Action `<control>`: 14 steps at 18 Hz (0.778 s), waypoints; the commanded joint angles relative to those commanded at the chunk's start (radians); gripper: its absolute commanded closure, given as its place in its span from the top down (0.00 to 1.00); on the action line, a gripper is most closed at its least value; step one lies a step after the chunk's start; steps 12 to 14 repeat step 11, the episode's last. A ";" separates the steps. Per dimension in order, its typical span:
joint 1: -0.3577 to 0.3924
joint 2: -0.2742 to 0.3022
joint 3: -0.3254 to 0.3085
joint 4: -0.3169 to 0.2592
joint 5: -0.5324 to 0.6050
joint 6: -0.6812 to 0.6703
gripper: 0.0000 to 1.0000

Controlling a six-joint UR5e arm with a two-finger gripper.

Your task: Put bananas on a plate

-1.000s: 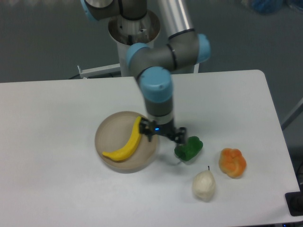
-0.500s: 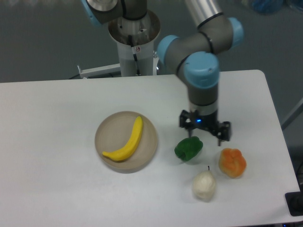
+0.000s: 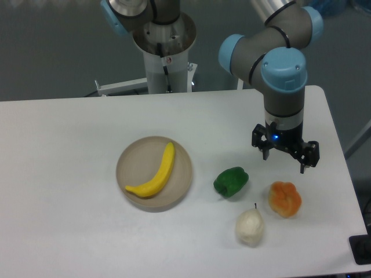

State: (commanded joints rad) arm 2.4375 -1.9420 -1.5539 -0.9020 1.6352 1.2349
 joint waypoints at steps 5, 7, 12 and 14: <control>-0.002 -0.006 0.009 0.000 0.002 -0.002 1.00; -0.005 -0.009 0.014 0.000 0.002 -0.002 1.00; -0.005 -0.011 0.026 -0.002 0.002 -0.002 1.00; -0.005 -0.011 0.026 -0.002 0.002 -0.002 1.00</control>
